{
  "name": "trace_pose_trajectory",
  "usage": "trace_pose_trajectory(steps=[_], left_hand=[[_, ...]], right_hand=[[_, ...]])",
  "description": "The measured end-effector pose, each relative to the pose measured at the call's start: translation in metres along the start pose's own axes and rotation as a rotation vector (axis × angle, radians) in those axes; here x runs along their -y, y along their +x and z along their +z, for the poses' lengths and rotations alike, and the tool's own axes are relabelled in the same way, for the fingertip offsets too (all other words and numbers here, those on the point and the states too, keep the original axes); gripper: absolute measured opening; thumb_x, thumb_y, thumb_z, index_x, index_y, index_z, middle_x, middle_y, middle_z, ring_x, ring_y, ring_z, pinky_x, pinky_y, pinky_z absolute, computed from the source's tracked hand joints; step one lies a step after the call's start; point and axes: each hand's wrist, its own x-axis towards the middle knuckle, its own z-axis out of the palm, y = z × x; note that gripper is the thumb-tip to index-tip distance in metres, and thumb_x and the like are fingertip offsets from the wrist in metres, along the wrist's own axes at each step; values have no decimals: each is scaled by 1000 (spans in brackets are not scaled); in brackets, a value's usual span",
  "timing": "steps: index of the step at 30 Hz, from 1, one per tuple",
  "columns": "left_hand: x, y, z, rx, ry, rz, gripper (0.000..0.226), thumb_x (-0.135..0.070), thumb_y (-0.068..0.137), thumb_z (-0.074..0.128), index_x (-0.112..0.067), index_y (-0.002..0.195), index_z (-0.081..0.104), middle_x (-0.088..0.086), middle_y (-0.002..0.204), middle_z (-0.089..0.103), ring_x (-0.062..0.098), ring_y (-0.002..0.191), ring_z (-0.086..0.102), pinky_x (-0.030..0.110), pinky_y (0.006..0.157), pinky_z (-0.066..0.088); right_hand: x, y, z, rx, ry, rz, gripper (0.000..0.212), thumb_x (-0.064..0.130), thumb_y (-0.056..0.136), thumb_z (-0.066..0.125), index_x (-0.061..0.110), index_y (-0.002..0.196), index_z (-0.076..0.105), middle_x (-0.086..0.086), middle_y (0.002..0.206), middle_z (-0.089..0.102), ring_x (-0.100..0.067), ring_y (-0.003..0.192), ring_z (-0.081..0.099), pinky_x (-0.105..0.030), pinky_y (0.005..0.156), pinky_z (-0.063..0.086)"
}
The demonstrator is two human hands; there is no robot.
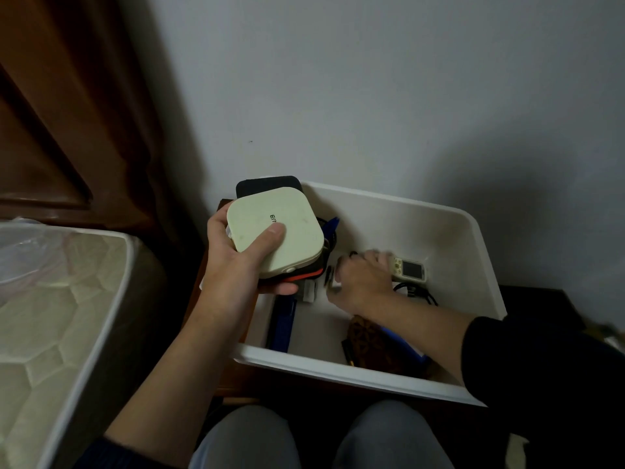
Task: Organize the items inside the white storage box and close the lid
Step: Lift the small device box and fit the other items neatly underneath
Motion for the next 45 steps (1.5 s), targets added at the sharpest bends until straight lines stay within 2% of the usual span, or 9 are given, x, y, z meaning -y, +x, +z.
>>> trace_pose_trajectory(steps=[3, 6, 8, 10, 15, 25, 30, 36, 45], left_hand=[[1, 1, 0, 5, 0, 8, 62, -21, 94, 78, -41, 142, 45, -2, 136, 61, 23, 107, 76, 41, 57, 63], [1, 0, 0, 8, 8, 17, 61, -22, 94, 79, -41, 142, 45, -3, 135, 62, 18, 104, 77, 41, 58, 63], [1, 0, 0, 7, 9, 18, 61, -22, 93, 79, -41, 141, 46, -3, 135, 61, 19, 105, 76, 41, 58, 63], [1, 1, 0, 7, 7, 16, 62, -22, 93, 79, -41, 142, 46, -2, 136, 61, 21, 106, 76, 42, 58, 63], [1, 0, -1, 11, 13, 16, 63, -23, 93, 79, -40, 143, 45, -2, 136, 61, 22, 107, 76, 41, 57, 63], [-1, -1, 1, 6, 15, 11, 64, -22, 94, 79, -38, 145, 44, -2, 137, 60, 24, 109, 74, 41, 57, 63], [-3, -3, 1, 9, 6, 7, 64, -21, 95, 78, -37, 146, 43, -2, 137, 60, 23, 109, 74, 39, 55, 63], [-5, -4, 2, 17, -1, 6, 63, -19, 96, 76, -36, 146, 42, -2, 135, 61, 23, 107, 75, 38, 53, 62], [0, -3, 2, 124, 66, -19, 58, -17, 95, 77, -36, 141, 47, -1, 129, 67, 25, 98, 79, 36, 48, 61]], right_hand=[[-14, -2, -12, 122, 63, -122, 41, 61, 79, 68, 34, 110, 65, 8, 110, 60, -25, 122, 44, -43, 102, 22], [-16, -16, -16, 389, -56, -384, 65, 77, 70, 72, 38, 119, 57, 10, 110, 54, -18, 114, 36, -43, 105, 24], [-12, -26, -14, 464, -201, -484, 72, 66, 76, 77, 29, 131, 50, 2, 124, 53, -22, 117, 36, -46, 107, 27], [-7, -34, -11, 447, -327, -541, 67, 45, 86, 77, 19, 140, 45, -9, 138, 51, -29, 126, 39, -48, 108, 31], [13, -45, -15, 419, -500, -558, 54, 27, 96, 69, 12, 144, 47, -13, 143, 53, -33, 135, 42, -48, 109, 32], [15, -53, -19, 439, -426, -649, 35, 31, 97, 66, 21, 131, 64, -11, 131, 57, -31, 123, 53, -46, 106, 40], [18, -56, -12, 455, -264, -638, 27, 24, 104, 57, 20, 127, 70, -9, 127, 65, -29, 119, 60, -42, 107, 44], [20, -52, -13, 410, -140, -572, 14, 22, 98, 65, 21, 113, 68, -8, 114, 67, -29, 102, 66, -40, 88, 55], [4, -25, -8, 167, 84, -223, 40, -3, 88, 67, 12, 125, 65, -11, 129, 58, -27, 117, 60, -37, 92, 57]])
